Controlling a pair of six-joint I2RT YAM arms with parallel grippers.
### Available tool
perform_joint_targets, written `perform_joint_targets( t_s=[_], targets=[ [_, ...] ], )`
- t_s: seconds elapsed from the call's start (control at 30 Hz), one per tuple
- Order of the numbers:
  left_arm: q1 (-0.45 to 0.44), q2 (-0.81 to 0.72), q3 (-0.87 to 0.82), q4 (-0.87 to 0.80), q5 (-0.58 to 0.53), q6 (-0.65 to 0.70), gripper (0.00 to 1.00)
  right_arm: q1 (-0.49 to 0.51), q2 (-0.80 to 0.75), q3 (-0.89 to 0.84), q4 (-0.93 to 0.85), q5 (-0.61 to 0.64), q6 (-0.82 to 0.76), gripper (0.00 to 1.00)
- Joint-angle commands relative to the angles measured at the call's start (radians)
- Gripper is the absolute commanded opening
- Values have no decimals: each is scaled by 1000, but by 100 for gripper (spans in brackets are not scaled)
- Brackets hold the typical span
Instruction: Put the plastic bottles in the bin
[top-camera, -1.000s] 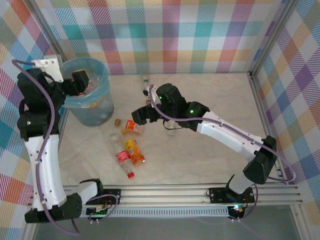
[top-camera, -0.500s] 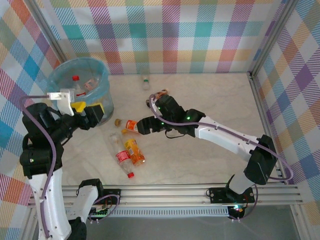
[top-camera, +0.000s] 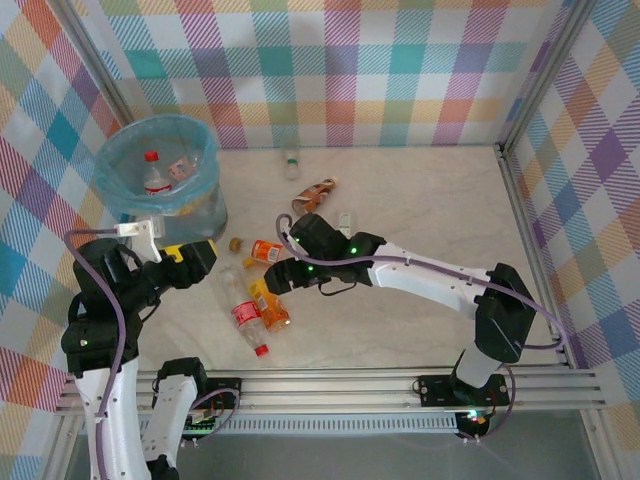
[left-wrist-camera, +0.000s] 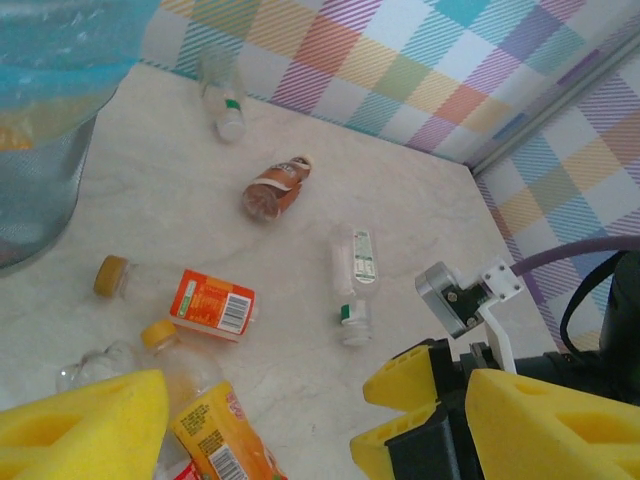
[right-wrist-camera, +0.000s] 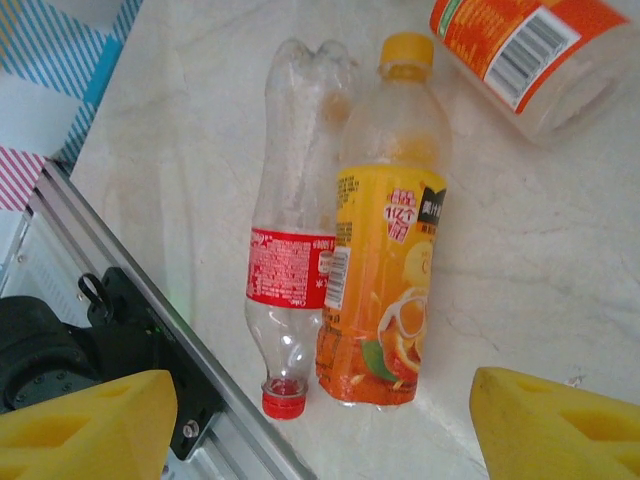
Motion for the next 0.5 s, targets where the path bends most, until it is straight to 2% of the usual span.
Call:
perform_joint_targets(
  t_s=[0.0, 0.13, 0.3, 0.47],
  targets=[
    [-4, -36, -23, -31, -35, -55, 78, 14, 30, -4, -33, -24, 20, 76],
    [-4, -55, -60, -44, -61, -57, 78, 29, 82, 14, -46, -30, 14, 76],
    [-4, -48, -96, -72, -153, -74, 78, 44, 170, 59, -58, -22, 0, 77],
    [-4, -37, -126, -42, -187, -107, 78, 43, 263, 116, -63, -14, -20, 77]
  ],
)
